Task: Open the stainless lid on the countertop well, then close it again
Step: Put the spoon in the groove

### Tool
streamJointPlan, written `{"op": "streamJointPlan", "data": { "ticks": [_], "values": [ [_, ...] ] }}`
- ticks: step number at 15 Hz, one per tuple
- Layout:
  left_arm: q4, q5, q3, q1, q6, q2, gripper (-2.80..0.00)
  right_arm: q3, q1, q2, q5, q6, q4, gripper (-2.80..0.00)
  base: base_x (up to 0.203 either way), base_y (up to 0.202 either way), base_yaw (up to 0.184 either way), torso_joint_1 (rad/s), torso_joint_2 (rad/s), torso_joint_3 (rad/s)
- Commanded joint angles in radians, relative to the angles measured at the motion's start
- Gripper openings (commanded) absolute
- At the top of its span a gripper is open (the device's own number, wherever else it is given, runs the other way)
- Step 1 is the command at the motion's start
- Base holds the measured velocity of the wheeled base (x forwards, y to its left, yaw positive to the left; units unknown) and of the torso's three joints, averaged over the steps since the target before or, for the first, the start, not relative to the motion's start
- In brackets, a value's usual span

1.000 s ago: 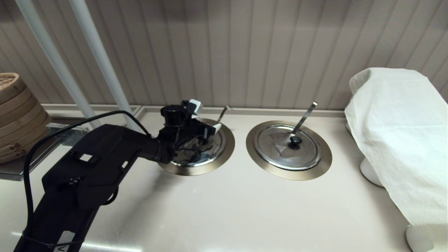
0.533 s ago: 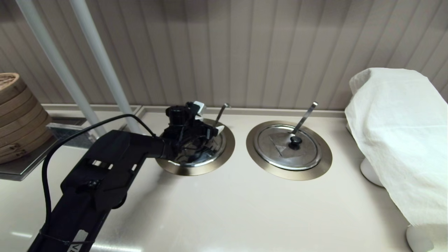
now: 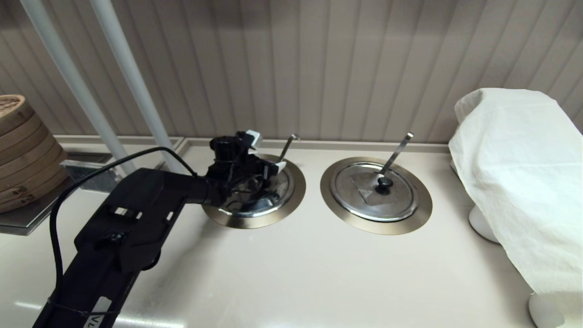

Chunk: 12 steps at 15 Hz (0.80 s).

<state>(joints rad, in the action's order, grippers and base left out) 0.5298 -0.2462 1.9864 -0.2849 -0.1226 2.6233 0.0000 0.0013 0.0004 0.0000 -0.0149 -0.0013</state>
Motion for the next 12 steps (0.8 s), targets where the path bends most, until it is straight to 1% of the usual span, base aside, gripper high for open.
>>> {"op": "streamJointPlan", "data": {
  "ticks": [1, 4, 12],
  "values": [
    [0.006, -0.001, 0.0, 0.013, 0.012, -0.005, 0.0, 0.0, 0.0, 0.0, 0.0, 0.0, 0.0, -2.8, 0.0, 0.0, 0.0, 0.0, 0.0, 0.0],
    [0.004, -0.001, 0.0, 0.021, 0.033, -0.02, 0.0, 0.0, 0.0, 0.0, 0.0, 0.0, 0.0, -2.8, 0.0, 0.0, 0.0, 0.0, 0.0, 0.0],
    [0.004, -0.002, -0.001, 0.029, 0.037, -0.025, 0.0, 0.0, 0.0, 0.001, 0.0, 0.0, 0.0, -2.8, 0.0, 0.0, 0.0, 0.0, 0.0, 0.0]
  ]
}}
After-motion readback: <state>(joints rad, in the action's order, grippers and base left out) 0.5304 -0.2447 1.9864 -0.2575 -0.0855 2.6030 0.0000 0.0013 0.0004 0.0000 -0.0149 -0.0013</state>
